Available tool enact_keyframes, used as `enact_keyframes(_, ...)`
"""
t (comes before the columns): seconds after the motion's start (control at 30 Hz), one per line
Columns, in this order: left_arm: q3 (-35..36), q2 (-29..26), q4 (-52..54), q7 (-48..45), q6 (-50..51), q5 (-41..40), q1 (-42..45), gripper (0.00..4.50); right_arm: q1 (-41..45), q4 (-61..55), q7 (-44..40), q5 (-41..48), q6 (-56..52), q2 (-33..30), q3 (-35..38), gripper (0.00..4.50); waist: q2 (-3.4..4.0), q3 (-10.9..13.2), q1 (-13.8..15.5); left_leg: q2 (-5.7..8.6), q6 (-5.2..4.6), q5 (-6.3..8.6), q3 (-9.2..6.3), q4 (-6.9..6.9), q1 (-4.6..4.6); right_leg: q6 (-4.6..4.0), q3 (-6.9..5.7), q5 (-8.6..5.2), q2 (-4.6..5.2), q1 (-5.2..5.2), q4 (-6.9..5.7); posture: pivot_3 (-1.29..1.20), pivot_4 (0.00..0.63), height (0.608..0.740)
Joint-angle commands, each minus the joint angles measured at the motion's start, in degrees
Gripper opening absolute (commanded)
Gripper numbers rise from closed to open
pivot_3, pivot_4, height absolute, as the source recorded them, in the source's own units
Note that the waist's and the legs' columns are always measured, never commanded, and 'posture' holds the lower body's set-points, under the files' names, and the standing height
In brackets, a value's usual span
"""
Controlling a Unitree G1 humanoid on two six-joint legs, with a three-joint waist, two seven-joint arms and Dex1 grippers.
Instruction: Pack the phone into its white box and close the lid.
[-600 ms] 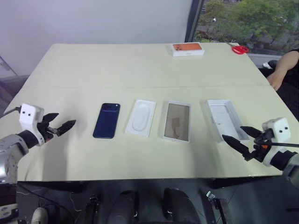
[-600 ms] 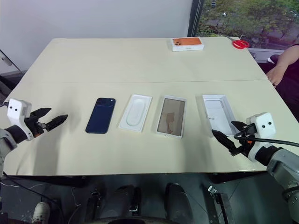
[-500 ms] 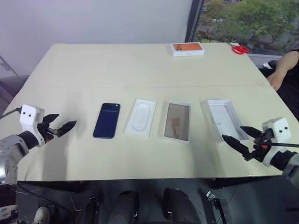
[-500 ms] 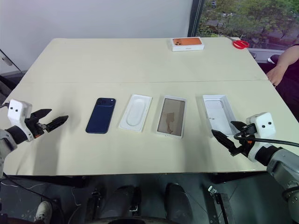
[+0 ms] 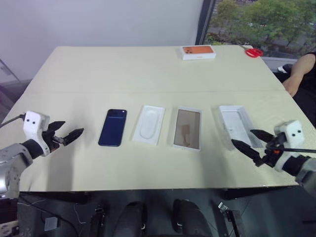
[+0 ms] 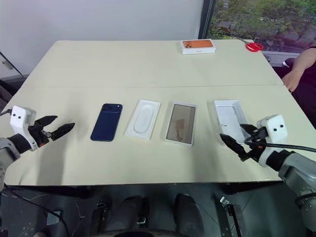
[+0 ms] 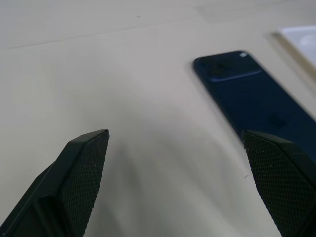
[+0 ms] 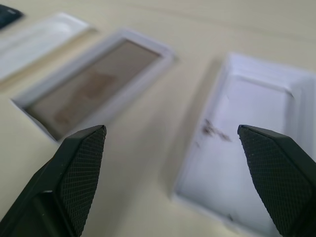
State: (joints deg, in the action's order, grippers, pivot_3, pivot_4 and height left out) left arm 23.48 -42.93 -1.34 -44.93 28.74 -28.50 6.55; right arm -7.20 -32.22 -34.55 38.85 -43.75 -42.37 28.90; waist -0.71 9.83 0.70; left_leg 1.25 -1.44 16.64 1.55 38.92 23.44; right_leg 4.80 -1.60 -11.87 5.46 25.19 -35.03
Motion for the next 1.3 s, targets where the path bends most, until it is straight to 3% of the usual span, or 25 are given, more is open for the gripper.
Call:
enact_keyframes(0.03,-0.9,0.7,3.9,1.1,1.8,-1.6,2.0,4.50,1.3,-3.0,1.1,1.1,0.1,0.5,-1.7,4.45,-0.03,0.0,0.1,0.00,0.00,0.00,0.00,0.00,0.00,0.00,0.00,0.00,0.00,-0.01,0.00,0.00,0.150,0.740)
enact_keyframes(0.4,-5.0,2.3,9.1,3.6,9.9,-4.2,6.7,4.50,11.3,-5.9,6.5,0.2,0.2,4.3,-14.6,4.45,-0.03,0.0,0.0,0.02,-0.01,-0.01,0.00,0.09,0.00,0.01,-0.02,0.01,-0.05,-0.02,-0.03,0.00,0.150,0.740)
enact_keyframes(0.57,-6.8,6.2,12.3,8.2,18.8,-8.9,11.2,4.50,12.0,-5.0,7.9,-2.2,1.5,5.4,-17.3,4.45,-0.04,0.0,0.2,0.05,-0.02,-0.01,0.00,0.20,0.00,0.02,-0.04,0.01,-0.05,-0.12,-0.02,0.00,0.150,0.740)
enact_keyframes(0.83,-12.6,13.7,14.5,22.0,39.3,-10.6,21.4,4.50,11.2,-6.3,8.0,-3.1,1.7,5.2,-18.3,4.45,-0.09,0.0,-0.1,0.10,-0.05,-0.03,-0.05,0.24,-0.05,0.28,-0.09,0.15,-0.23,-0.22,-0.07,0.00,0.150,0.740)
enact_keyframes(1.3,-7.6,24.0,9.6,30.8,62.4,-11.3,32.1,4.50,8.9,-7.7,8.1,-3.5,1.5,4.9,-16.9,4.45,-0.13,0.0,0.0,0.09,-0.06,-0.03,-0.09,0.28,-0.12,0.37,-0.15,0.12,-0.52,-0.32,-0.13,0.00,0.150,0.740)
